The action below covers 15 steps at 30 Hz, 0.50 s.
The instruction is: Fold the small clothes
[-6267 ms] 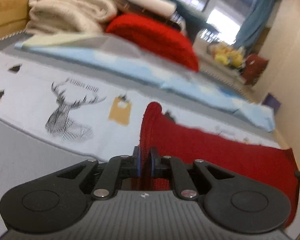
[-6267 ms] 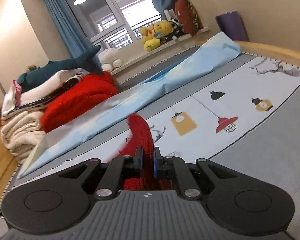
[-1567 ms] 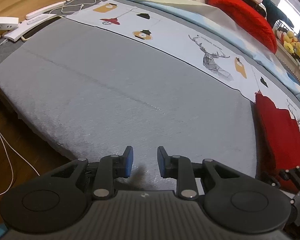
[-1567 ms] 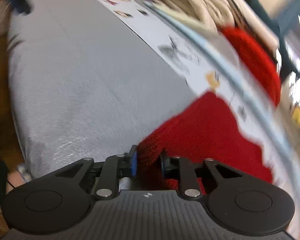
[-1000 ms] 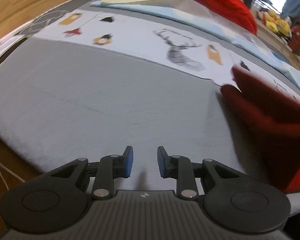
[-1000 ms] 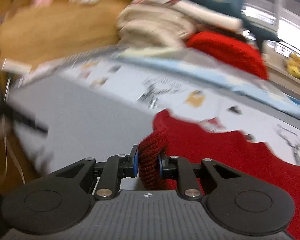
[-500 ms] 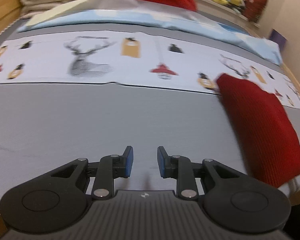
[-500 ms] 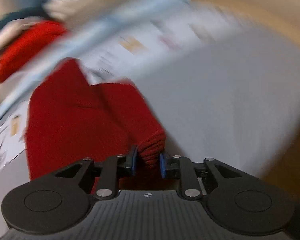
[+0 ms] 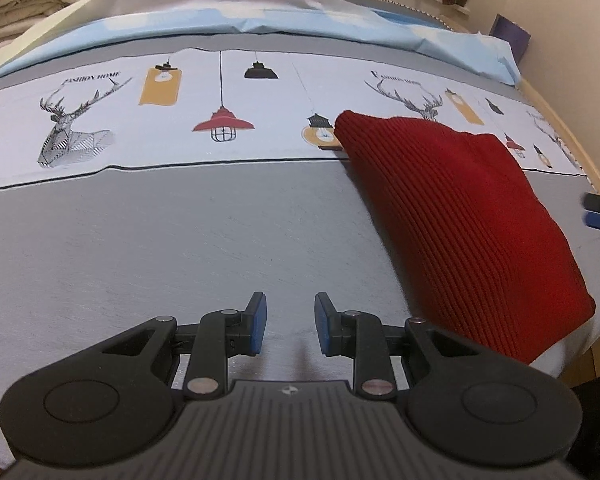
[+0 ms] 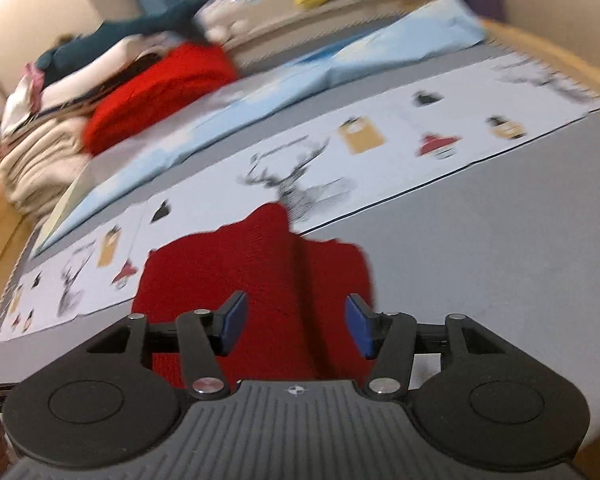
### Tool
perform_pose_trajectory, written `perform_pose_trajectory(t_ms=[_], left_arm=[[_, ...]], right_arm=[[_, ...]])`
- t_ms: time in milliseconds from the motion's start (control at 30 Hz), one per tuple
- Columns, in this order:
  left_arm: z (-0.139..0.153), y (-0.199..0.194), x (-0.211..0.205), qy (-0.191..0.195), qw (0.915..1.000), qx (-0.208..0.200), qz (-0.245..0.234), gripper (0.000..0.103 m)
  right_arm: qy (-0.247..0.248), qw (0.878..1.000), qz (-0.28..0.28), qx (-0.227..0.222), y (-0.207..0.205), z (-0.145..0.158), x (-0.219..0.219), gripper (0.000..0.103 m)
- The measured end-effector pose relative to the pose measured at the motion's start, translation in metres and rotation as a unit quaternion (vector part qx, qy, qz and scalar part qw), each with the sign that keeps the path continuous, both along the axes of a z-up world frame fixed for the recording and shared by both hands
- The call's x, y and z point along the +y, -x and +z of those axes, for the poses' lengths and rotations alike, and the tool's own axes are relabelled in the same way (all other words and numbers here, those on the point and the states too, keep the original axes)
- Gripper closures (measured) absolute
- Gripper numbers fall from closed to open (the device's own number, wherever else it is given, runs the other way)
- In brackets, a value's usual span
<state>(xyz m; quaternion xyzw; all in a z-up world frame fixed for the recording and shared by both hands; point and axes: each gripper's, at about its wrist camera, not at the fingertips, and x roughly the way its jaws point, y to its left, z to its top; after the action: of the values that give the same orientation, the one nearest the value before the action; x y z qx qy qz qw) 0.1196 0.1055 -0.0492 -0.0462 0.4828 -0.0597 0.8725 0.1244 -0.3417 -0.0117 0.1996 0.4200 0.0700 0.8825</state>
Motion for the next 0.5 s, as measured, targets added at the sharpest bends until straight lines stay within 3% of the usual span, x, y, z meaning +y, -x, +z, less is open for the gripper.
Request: perform_pose_trajectory(t_ms=[100, 233, 367, 400, 433, 500], left_arm=[[-0.002, 0.0, -0.003, -0.001, 1.0, 0.003, -0.001, 0.074], [-0.003, -0.005, -0.004, 0.008, 1.0, 0.006, -0.002, 0.074], [-0.002, -0.011, -0.007, 0.045, 0.999, 0.006, -0.003, 0.074], [-0.001, -0.012, -0.009, 0.055, 0.9984, 0.004, -0.006, 0.074], [0.0, -0.013, -0.013, 0.068, 0.9976, 0.001, -0.011, 0.074], [0.003, -0.015, -0.022, 0.102, 0.9944, -0.009, -0.028, 0.073]], right_arm=[[-0.021, 1.0, -0.008, 0.013, -0.016, -0.017, 0.006, 0.047], [-0.071, 0.995, -0.018, 0.073, -0.045, -0.045, 0.019, 0.047], [-0.054, 0.994, -0.022, 0.089, -0.062, -0.057, 0.032, 0.048], [-0.064, 0.994, -0.017, 0.083, -0.061, -0.056, 0.034, 0.063], [-0.057, 0.996, -0.015, 0.073, -0.06, -0.052, 0.036, 0.065], [-0.043, 0.998, -0.01, 0.038, -0.056, -0.04, 0.036, 0.087]])
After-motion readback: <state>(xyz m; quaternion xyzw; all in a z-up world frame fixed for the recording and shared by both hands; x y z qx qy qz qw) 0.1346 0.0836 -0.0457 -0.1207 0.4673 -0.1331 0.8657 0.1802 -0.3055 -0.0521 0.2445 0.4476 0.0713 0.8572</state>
